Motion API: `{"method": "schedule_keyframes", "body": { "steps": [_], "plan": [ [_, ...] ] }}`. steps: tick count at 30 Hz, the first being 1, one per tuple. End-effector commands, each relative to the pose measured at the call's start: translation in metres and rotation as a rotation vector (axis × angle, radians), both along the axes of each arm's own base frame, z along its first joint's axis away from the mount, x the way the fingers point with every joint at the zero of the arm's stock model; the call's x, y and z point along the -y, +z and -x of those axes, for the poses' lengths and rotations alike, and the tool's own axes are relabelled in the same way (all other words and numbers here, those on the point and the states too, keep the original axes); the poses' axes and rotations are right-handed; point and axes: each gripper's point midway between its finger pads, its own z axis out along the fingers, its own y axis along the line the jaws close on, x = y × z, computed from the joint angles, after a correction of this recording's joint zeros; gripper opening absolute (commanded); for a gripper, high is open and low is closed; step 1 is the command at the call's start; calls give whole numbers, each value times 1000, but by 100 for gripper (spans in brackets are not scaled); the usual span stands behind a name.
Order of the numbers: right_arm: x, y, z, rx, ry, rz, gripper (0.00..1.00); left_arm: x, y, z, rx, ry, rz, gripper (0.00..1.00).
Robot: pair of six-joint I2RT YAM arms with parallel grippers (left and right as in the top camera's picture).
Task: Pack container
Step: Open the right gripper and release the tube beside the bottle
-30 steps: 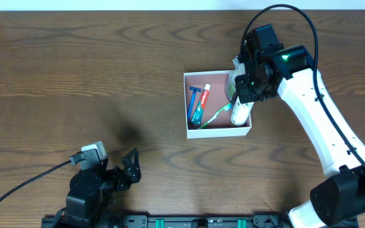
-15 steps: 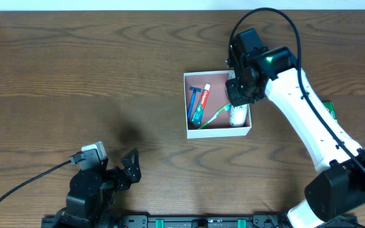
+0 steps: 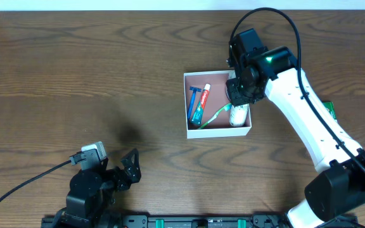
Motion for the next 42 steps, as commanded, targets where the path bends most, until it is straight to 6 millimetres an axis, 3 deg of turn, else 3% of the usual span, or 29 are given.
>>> {"method": "schedule_keyframes", "body": {
  "steps": [1, 20, 26, 32, 35, 42],
  "plan": [
    [4, -5, -1, 0, -29, 45, 4, -2, 2, 0, 9, 7, -2, 98],
    [14, -4, -6, 29, -126, 77, 6, -2, 2, 0, 9, 7, -2, 98],
    [14, -4, -6, 29, -126, 76, 18, -2, 2, 0, 9, 7, -2, 98],
    [14, -4, -6, 30, -126, 76, 23, -2, 3, 0, 10, 7, -2, 98],
    [14, -4, -6, 30, -126, 76, 31, -2, 2, 0, 9, 7, -2, 98],
    [13, -3, -8, 37, -126, 73, 34, -2, 2, 0, 9, 7, -2, 98]
  ]
}}
